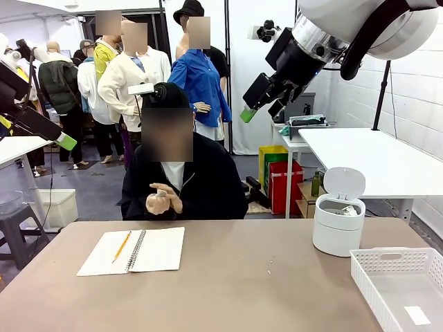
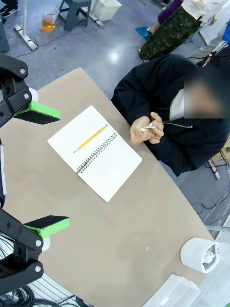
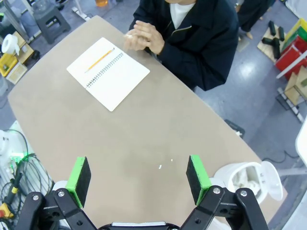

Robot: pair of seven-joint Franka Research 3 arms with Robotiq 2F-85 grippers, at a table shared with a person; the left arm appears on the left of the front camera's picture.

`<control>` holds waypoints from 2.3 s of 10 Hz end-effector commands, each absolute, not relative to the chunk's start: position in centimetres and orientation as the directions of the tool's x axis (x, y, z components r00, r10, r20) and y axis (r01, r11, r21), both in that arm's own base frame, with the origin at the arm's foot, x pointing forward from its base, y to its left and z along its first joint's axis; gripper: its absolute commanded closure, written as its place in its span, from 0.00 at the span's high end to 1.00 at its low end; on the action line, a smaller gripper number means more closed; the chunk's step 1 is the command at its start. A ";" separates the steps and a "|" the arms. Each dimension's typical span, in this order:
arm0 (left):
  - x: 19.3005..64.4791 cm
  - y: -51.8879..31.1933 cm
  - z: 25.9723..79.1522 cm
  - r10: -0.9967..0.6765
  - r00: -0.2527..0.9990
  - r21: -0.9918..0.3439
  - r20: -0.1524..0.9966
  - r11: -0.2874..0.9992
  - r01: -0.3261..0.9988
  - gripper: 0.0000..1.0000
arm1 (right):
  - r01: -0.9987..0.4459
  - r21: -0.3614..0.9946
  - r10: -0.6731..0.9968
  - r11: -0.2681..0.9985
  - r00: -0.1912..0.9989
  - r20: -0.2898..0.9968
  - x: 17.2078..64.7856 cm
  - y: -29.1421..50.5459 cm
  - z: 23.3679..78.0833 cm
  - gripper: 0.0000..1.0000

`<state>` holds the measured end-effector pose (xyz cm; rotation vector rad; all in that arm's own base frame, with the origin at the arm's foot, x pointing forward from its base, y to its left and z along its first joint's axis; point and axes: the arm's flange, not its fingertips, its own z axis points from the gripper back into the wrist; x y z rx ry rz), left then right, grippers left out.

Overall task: Sort the paper based on its condition.
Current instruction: If a person hands you a paper, place it in the Organizing basket , and if it's crumpled, put it in the Trash can.

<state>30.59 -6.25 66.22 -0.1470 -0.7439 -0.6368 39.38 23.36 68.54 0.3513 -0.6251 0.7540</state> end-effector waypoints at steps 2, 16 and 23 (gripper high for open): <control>30.6 -6.3 66.2 -0.487 0.558 0.096 0.671 0.804 0.587 1.00 | -0.725 0.069 0.531 0.685 0.562 0.634 39.4 23.3 68.5 1.00; 30.6 -6.3 66.2 -0.487 0.558 0.096 0.671 0.804 0.587 1.00 | -0.725 0.069 0.531 0.685 0.562 0.634 39.4 23.3 68.5 1.00; 30.6 -6.3 66.2 -0.487 0.558 0.096 0.671 0.804 0.587 1.00 | -0.725 0.069 0.531 0.685 0.562 0.634 39.4 23.3 68.5 1.00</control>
